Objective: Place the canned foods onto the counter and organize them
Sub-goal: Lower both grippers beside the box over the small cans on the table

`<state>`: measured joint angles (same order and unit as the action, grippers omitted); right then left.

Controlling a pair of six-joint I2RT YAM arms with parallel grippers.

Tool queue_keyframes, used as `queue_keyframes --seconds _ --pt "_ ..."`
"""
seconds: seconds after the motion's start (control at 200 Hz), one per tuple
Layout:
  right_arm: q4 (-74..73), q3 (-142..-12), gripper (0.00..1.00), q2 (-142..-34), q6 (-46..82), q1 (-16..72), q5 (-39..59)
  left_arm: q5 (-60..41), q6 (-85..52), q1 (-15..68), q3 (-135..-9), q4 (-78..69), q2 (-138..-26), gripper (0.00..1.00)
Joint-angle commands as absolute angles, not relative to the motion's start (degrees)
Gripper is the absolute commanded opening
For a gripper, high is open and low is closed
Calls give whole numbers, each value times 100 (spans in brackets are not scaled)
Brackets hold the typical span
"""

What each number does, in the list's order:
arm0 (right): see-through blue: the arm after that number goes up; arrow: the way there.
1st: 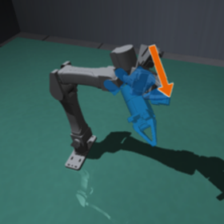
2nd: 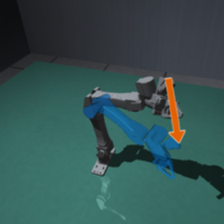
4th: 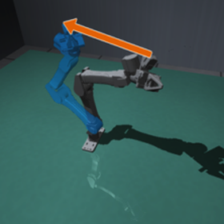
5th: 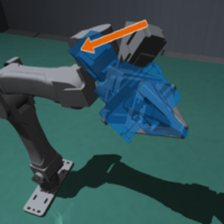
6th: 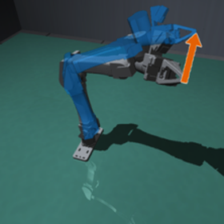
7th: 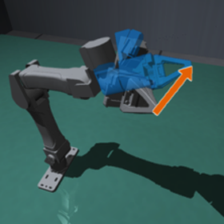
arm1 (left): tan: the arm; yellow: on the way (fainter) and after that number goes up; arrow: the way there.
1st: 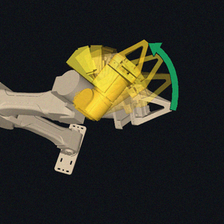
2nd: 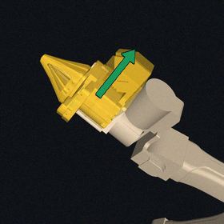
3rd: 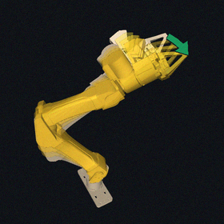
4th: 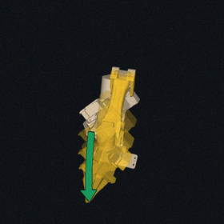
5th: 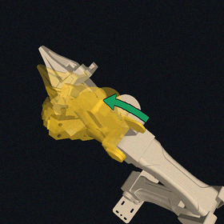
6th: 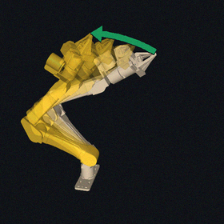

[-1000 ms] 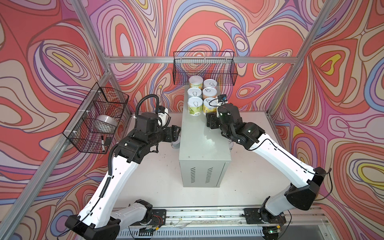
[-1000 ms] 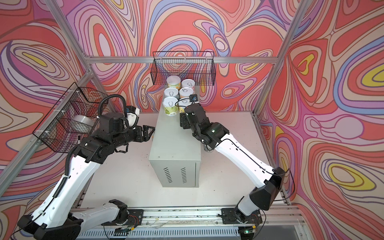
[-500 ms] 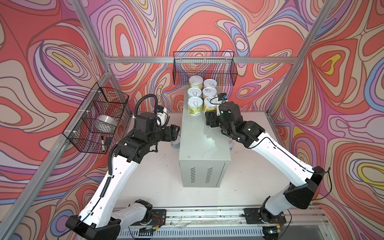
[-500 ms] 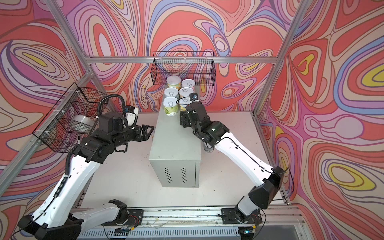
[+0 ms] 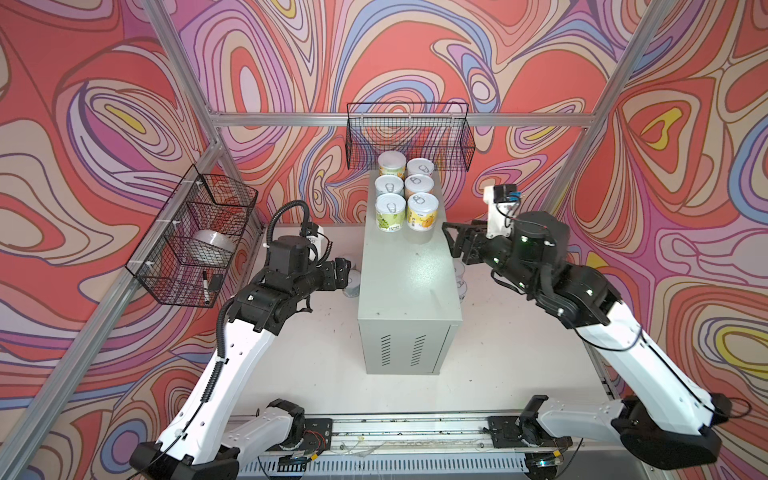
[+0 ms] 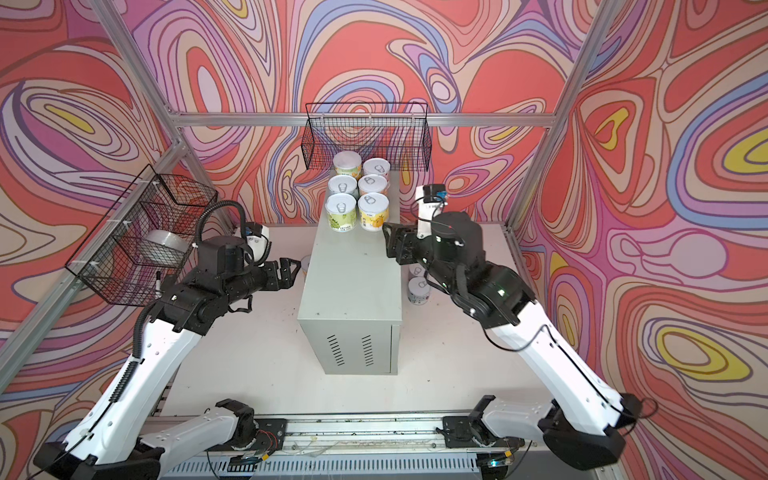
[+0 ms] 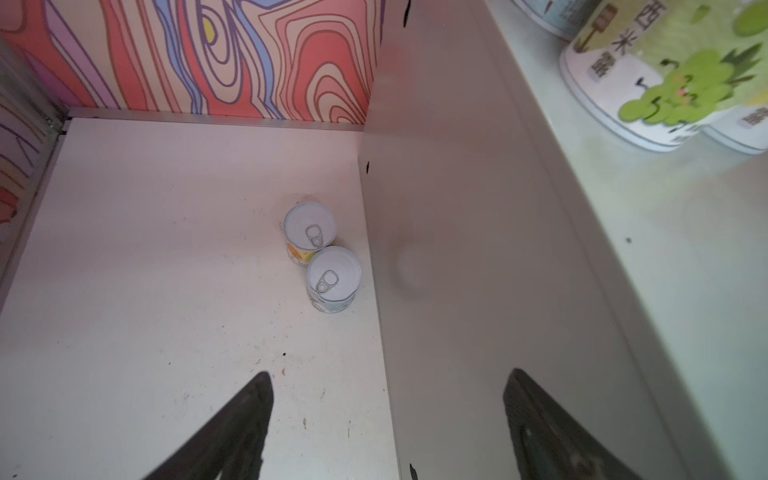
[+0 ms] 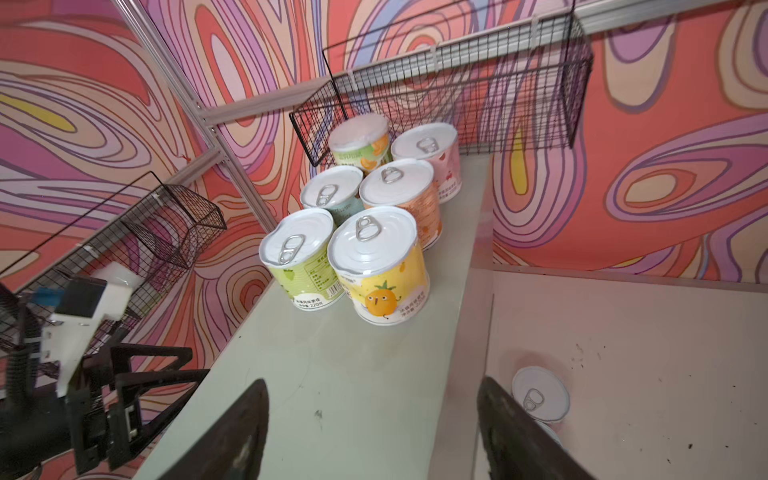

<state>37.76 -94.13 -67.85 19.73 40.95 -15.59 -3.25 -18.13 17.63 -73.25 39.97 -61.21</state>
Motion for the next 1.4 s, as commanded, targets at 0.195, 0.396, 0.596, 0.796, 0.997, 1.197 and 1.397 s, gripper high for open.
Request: queue_keyframes --seconds 0.195,0.396,0.596,0.796,0.997,1.197,1.397 --pt "3800 -8042 84 -6373 2618 2186 -430 -1481 -2482 571 -6686 3453 -5861 91" --pt "3489 -7334 85 -6539 2731 1538 -158 -1392 -2780 382 -6088 3083 -5803 100" --pt "3039 -6503 92 -6538 2771 1400 -268 -1522 -2984 54 -5725 2845 -6057 100" --pt "2881 -6032 94 -6696 2755 1398 -826 -1423 -2973 53 -5588 2804 -6208 100" --pt "2460 -5572 95 -6828 2844 1399 -673 -1523 -3306 78 -5133 2418 -6148 100" --pt "2399 -5460 96 -6995 2847 1410 -646 -954 -3310 328 -4764 2203 -5802 100" --pt "2189 -5267 96 -7021 2958 1407 -541 -539 -3218 873 -4758 2281 -6092 100"
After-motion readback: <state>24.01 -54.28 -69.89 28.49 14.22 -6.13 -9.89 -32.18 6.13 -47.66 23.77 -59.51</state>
